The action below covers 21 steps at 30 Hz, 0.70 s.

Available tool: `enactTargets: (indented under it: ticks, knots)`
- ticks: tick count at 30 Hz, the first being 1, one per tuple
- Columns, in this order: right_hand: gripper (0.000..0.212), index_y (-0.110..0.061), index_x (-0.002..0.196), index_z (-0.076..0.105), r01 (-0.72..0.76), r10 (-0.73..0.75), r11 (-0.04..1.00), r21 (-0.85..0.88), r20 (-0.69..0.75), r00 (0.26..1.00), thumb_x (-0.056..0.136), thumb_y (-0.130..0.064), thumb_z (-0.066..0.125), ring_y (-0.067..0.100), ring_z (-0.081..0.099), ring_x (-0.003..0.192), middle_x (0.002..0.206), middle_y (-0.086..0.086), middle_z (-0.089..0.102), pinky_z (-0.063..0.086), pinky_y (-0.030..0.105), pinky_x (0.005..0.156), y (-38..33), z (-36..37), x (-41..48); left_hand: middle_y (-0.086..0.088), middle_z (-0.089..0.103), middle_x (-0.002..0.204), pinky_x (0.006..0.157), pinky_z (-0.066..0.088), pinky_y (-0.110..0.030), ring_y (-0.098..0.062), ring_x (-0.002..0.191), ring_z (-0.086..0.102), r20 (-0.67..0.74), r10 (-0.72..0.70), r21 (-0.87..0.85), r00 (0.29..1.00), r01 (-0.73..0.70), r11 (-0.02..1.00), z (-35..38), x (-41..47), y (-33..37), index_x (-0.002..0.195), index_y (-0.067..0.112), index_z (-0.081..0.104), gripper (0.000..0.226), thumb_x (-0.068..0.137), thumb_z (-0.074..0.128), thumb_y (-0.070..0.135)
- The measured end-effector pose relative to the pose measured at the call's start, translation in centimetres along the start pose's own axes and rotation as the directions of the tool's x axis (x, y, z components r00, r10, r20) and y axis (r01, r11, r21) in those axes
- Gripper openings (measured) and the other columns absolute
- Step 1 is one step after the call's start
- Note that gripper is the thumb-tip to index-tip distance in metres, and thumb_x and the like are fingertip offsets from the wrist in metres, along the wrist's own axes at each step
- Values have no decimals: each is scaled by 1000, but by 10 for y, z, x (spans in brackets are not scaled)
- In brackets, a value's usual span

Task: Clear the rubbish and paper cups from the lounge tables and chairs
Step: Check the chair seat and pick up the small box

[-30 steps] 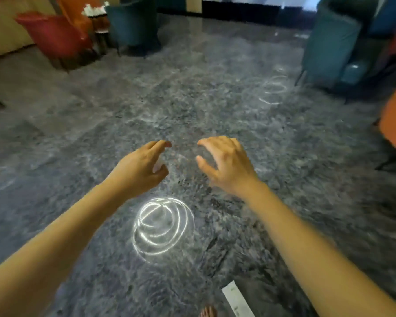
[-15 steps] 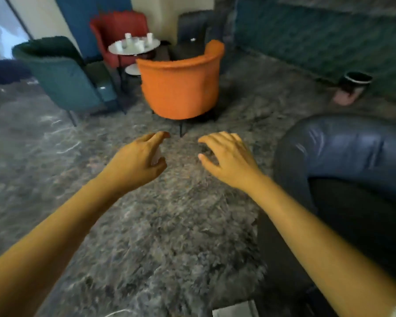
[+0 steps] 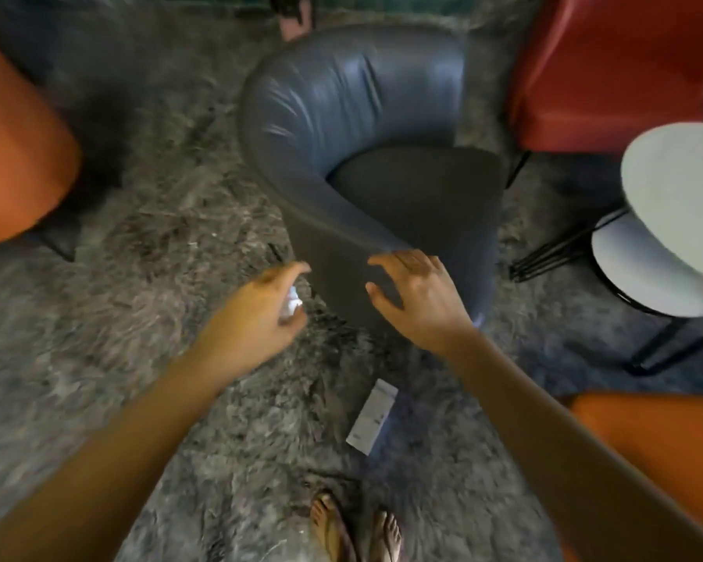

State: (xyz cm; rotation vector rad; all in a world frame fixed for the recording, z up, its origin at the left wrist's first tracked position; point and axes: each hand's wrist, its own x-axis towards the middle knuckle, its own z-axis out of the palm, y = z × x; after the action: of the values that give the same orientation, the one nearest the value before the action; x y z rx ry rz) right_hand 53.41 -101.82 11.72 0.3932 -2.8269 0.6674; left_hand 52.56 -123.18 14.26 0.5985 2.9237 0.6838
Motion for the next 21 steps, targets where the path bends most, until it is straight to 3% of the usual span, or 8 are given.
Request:
enactTargets:
  ticks: [6,13,17,21]
  knots:
    - [33,-6,110,62,-193,192,981,16,66,979,85,-27,56,33,60,94,102,11,67,41,40,79,75,87,-77,-12,58,117,74,44,-32,-29,100,57,148,-11,-105,989,27,994,153,5,-7,126,13,47,45,82,58,17]
    - [37,-4,108,62,-360,351,932,29,160,922,82,-29,53,37,61,87,95,17,66,46,40,74,158,267,-171,-16,60,109,70,45,-31,-32,94,59,260,3,-121,966,29,992,352,-1,-79,125,8,48,45,81,59,14]
    - [39,-6,118,56,-453,427,891,36,272,862,85,-27,60,37,56,101,112,17,62,43,42,84,201,391,-227,-17,58,110,79,46,-34,-32,100,57,340,-88,-149,936,146,978,472,-20,-130,129,9,45,47,84,57,13]
    - [56,-11,131,42,-589,522,805,68,390,758,83,-29,63,31,50,112,127,12,53,40,39,92,235,503,-275,-14,54,113,78,47,-35,-28,98,56,418,-127,-126,899,196,972,577,-48,-173,134,13,37,52,85,55,17]
